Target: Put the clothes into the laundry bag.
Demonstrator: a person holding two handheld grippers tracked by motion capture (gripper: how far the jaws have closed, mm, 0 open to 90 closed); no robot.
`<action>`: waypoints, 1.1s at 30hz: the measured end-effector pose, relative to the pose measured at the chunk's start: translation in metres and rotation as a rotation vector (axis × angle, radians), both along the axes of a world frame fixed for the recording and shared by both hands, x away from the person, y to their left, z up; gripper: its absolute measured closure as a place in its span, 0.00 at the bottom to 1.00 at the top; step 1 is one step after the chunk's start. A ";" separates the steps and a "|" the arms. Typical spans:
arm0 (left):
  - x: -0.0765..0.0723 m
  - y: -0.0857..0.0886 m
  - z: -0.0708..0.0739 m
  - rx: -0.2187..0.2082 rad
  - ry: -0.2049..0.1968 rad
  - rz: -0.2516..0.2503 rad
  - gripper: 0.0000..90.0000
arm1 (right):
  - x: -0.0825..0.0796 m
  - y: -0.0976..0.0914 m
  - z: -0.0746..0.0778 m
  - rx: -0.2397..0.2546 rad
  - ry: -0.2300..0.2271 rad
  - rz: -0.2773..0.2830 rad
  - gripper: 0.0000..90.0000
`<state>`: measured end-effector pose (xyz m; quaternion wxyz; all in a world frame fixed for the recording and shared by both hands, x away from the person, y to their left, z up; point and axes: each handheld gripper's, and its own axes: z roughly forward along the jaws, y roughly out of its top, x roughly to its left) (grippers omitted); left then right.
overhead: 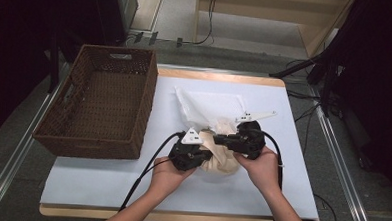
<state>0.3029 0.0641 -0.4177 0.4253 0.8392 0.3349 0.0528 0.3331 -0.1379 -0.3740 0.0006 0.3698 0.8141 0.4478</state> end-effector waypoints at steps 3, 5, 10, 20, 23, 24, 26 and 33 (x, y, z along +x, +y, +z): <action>0.007 -0.007 0.004 0.015 -0.003 -0.007 1.00 | 0.005 -0.007 -0.001 0.002 0.004 -0.021 0.98; 0.010 -0.012 0.006 0.021 -0.008 -0.017 1.00 | 0.009 -0.011 -0.002 0.005 0.005 -0.035 0.98; 0.023 -0.024 0.006 0.040 -0.001 -0.007 1.00 | 0.017 -0.019 -0.007 0.005 0.021 -0.063 0.98; 0.047 -0.037 -0.008 0.081 0.037 0.008 1.00 | 0.020 -0.021 -0.010 0.005 0.036 -0.068 0.98; 0.051 -0.038 -0.010 0.082 0.049 0.012 1.00 | 0.020 -0.021 -0.010 0.006 0.035 -0.065 0.98; 0.053 -0.038 -0.011 0.078 0.051 0.016 1.00 | 0.019 -0.020 -0.010 0.010 0.035 -0.062 0.98; 0.058 -0.036 -0.014 0.075 0.062 0.024 1.00 | 0.015 -0.020 -0.006 0.026 0.033 -0.047 0.98; 0.056 -0.025 -0.012 0.018 0.102 0.010 1.00 | 0.010 -0.019 -0.019 -0.025 0.043 -0.037 0.98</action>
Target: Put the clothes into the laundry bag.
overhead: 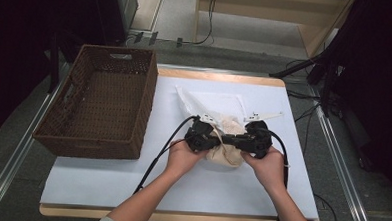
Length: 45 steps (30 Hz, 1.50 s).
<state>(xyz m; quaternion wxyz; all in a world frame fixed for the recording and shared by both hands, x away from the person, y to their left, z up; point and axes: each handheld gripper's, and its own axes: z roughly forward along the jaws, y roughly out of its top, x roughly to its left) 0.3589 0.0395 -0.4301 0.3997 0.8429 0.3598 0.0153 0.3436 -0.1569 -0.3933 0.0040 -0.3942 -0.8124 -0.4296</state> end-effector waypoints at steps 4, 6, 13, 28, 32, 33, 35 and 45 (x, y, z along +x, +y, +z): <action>-0.005 0.008 0.005 -0.001 0.008 -0.021 0.98 | 0.004 -0.001 -0.006 -0.024 0.004 -0.010 0.98; -0.009 0.014 0.008 0.004 0.005 -0.030 0.96 | 0.006 -0.003 -0.008 -0.030 0.010 -0.020 0.98; -0.023 0.037 0.022 -0.009 -0.008 -0.060 0.92 | 0.008 -0.003 -0.010 -0.035 0.009 -0.029 0.98; 0.010 0.077 0.011 0.024 -0.004 0.092 0.92 | 0.009 -0.006 -0.011 -0.033 0.013 -0.034 0.98; 0.021 0.068 0.005 0.031 -0.007 0.106 0.88 | 0.010 -0.006 -0.010 -0.031 0.012 -0.038 0.98; 0.026 0.062 0.002 0.049 -0.010 0.102 0.87 | 0.009 -0.006 -0.010 -0.030 0.011 -0.038 0.98; 0.029 0.057 -0.001 0.057 -0.021 0.111 0.84 | 0.009 -0.006 -0.010 -0.030 0.011 -0.038 0.98; 0.043 0.037 -0.016 0.070 -0.016 0.115 0.71 | 0.008 -0.007 -0.011 -0.028 0.009 -0.050 0.98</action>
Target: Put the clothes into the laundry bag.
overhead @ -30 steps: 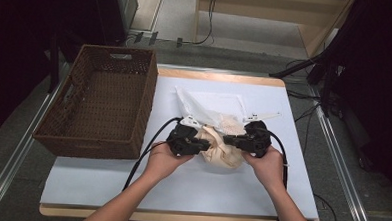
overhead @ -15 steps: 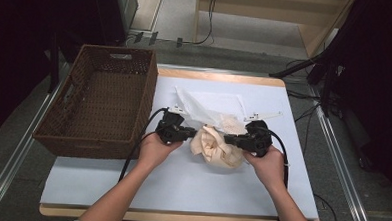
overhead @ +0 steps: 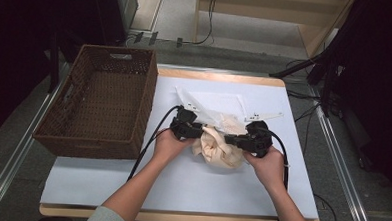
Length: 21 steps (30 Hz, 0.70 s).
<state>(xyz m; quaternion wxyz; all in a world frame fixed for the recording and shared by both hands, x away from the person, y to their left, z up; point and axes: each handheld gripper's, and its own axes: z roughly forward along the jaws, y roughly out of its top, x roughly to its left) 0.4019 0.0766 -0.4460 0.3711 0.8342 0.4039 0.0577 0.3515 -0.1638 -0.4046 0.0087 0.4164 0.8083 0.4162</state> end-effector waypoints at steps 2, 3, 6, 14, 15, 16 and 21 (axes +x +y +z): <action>0.002 -0.002 -0.002 -0.003 0.003 0.004 0.71 | 0.000 0.000 0.000 0.003 0.000 -0.002 0.98; 0.002 -0.002 -0.002 -0.003 0.003 0.004 0.72 | 0.000 0.000 0.000 0.003 0.000 -0.002 0.98; 0.005 -0.006 -0.008 0.013 0.043 -0.032 0.94 | -0.001 0.001 -0.001 0.004 0.002 -0.002 0.98; -0.014 0.009 0.001 -0.027 0.062 -0.041 1.00 | -0.001 0.005 -0.002 -0.016 -0.009 0.009 0.98; -0.017 0.012 0.002 -0.031 0.062 -0.044 1.00 | -0.001 0.006 -0.002 -0.017 -0.009 0.008 0.98; -0.021 0.013 0.003 -0.028 0.057 -0.050 1.00 | -0.001 0.006 -0.002 -0.020 -0.009 0.007 0.98; -0.036 0.021 0.005 -0.031 0.064 -0.053 1.00 | 0.001 0.009 -0.002 -0.025 -0.011 0.006 0.98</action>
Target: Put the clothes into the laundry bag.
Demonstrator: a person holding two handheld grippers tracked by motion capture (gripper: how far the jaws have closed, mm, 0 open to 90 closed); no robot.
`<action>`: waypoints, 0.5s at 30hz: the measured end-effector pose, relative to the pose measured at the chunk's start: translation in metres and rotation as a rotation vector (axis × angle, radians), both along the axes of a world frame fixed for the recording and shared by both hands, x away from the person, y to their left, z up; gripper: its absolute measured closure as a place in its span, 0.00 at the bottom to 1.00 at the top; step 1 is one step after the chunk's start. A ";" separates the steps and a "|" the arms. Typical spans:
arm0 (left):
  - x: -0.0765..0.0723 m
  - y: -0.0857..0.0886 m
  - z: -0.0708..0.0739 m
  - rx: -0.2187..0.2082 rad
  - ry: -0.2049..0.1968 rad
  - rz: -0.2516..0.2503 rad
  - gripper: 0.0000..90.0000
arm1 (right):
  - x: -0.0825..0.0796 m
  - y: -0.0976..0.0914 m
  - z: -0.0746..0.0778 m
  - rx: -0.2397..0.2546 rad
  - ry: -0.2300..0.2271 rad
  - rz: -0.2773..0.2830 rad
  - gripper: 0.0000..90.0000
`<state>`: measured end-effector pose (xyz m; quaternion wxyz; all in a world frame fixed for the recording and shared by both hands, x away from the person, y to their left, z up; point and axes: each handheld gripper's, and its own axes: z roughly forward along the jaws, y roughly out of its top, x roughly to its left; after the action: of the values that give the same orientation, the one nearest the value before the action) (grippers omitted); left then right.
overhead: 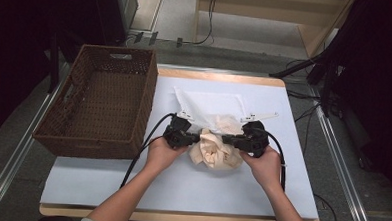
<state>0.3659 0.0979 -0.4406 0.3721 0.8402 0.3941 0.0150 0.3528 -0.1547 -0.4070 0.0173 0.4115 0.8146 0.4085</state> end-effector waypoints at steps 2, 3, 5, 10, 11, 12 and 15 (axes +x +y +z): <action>-0.005 0.002 0.001 -0.005 -0.001 0.001 1.00 | 0.001 0.002 0.000 -0.001 -0.003 0.003 0.98; -0.012 0.006 0.002 -0.006 -0.007 -0.006 1.00 | 0.001 0.003 0.000 -0.002 -0.002 0.005 0.98; -0.019 0.010 0.002 -0.006 -0.007 -0.005 1.00 | 0.002 0.005 0.000 -0.005 -0.004 0.010 0.98; -0.032 0.020 0.001 -0.012 0.002 -0.010 1.00 | 0.001 0.014 0.000 -0.012 -0.006 0.032 0.98; -0.039 0.023 -0.001 -0.023 0.010 -0.012 1.00 | 0.001 0.015 0.001 -0.016 -0.007 0.032 0.98; -0.039 0.023 -0.001 -0.023 0.010 -0.012 1.00 | 0.001 0.015 0.001 -0.016 -0.007 0.032 0.98; -0.049 0.029 -0.008 -0.040 0.023 0.001 0.99 | 0.001 0.022 0.001 -0.019 -0.011 0.054 0.98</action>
<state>0.3173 0.1267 -0.4489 0.3844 0.8326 0.3987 -0.0024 0.3536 -0.1332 -0.4062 0.0147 0.3871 0.8291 0.4032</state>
